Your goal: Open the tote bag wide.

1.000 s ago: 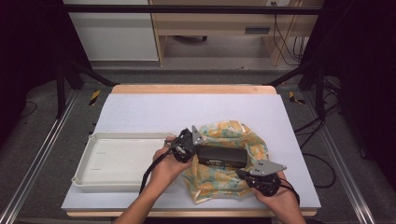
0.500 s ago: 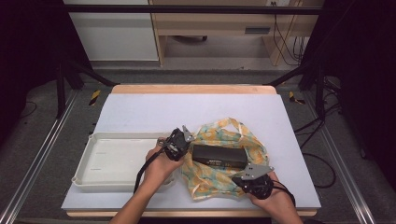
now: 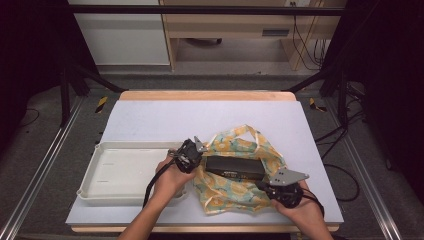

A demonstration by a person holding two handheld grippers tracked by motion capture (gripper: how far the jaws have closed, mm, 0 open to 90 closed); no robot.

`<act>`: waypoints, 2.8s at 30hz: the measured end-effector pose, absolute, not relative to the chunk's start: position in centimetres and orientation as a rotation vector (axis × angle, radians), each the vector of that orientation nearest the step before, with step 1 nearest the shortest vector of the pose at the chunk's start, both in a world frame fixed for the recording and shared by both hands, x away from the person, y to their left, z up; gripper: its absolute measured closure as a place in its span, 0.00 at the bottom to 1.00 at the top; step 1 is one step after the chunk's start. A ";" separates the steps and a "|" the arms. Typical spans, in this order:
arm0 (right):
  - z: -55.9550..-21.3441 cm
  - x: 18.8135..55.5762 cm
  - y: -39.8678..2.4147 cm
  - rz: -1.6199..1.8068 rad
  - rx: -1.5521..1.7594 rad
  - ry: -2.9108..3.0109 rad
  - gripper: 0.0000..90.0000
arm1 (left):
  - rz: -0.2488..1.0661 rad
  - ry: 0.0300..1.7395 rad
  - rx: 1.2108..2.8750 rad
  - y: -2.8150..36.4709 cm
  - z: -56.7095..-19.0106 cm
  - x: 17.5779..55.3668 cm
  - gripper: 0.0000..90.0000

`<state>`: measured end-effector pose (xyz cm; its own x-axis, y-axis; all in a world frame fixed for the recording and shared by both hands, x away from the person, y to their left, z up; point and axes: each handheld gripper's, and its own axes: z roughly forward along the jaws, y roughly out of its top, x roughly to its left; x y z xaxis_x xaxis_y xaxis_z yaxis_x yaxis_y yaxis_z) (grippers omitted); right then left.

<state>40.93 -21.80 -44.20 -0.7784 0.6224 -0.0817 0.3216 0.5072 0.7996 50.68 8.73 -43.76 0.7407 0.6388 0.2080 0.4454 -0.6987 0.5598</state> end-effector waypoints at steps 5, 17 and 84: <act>-42.2 42.8 -22.8 1.178 0.826 2.278 1.00 | 0.538 0.826 2.446 8.8 -43.7 50.7 1.00; -43.4 49.1 -23.2 1.110 1.005 2.205 1.00 | 0.524 0.830 2.438 8.7 -43.9 50.8 1.00; -48.1 52.2 -25.0 1.030 1.225 2.298 1.00 | 0.583 0.851 2.350 7.4 -41.8 52.2 1.00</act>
<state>52.21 -24.98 -48.08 -0.5709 0.8201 0.0377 0.5739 0.3658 0.7327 52.18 7.35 -41.80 0.7028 0.6820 0.2023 0.4350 -0.6370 0.6364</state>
